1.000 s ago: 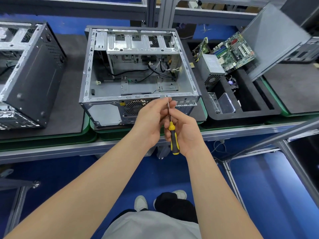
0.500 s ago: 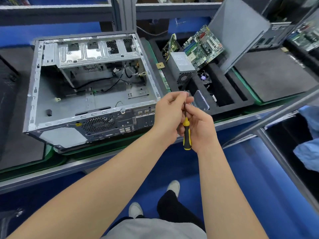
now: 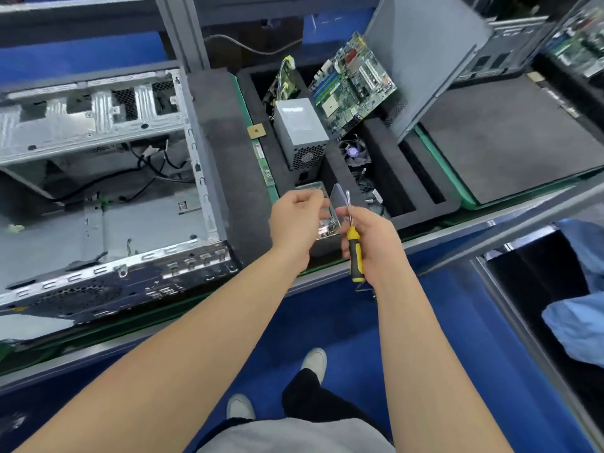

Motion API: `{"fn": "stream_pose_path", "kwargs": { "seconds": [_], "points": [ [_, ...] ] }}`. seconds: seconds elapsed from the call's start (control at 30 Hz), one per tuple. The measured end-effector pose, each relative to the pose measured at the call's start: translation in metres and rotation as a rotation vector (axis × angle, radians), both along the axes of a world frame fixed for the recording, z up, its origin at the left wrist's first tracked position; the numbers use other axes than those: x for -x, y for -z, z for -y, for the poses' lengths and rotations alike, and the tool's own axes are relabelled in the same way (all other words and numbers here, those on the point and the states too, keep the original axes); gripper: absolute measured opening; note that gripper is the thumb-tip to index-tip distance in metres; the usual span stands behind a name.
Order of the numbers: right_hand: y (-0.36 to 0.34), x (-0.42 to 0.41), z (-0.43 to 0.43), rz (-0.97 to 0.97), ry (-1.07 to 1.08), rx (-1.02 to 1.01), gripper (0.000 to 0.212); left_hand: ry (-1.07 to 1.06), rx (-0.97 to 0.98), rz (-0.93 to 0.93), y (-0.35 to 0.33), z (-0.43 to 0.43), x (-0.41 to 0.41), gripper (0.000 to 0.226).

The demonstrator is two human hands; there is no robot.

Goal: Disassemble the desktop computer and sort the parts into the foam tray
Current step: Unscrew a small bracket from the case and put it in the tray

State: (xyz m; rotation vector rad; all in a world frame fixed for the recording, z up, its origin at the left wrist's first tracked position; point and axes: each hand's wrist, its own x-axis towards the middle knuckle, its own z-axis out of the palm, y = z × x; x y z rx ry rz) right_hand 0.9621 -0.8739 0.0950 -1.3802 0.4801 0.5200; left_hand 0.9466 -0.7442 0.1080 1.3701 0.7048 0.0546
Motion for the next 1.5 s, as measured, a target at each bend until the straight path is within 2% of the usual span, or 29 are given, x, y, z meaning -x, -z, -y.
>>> {"fn": "stream_pose_path", "kwargs": {
  "seconds": [0.13,0.3,0.63,0.9,1.07,1.17,1.27,1.4,1.5],
  "points": [
    [0.017,-0.043,0.012,-0.158,0.033,0.183,0.012,0.041,-0.391,-0.089,0.024,-0.011,-0.019,0.004],
    [0.032,-0.062,0.023,-0.071,0.020,0.177,0.011,0.155,-0.744,-0.163,0.043,-0.015,-0.029,0.003],
    [0.040,-0.072,0.026,-0.045,-0.024,0.132,0.013,0.335,-1.027,-0.231,0.061,-0.009,-0.039,0.011],
    [0.037,-0.070,0.022,-0.052,-0.046,0.093,0.016,0.378,-1.051,-0.194,0.057,-0.011,-0.035,0.020],
    [0.025,-0.066,0.013,-0.055,-0.073,-0.006,0.020,0.374,-0.899,-0.110,0.041,-0.016,-0.034,0.043],
    [0.011,-0.062,0.000,-0.033,-0.094,-0.137,0.023,0.300,-0.801,-0.010,0.016,-0.018,-0.035,0.033],
    [-0.010,-0.059,-0.024,0.011,-0.125,-0.264,0.021,0.243,-0.695,0.056,-0.016,-0.026,-0.035,0.033],
    [-0.044,-0.049,-0.065,0.045,-0.207,-0.417,0.023,0.182,-0.644,0.124,-0.056,-0.048,-0.024,0.030],
    [-0.066,-0.035,-0.094,0.062,-0.299,-0.445,0.020,0.115,-0.631,0.157,-0.078,-0.074,-0.007,0.028]
  ]
}}
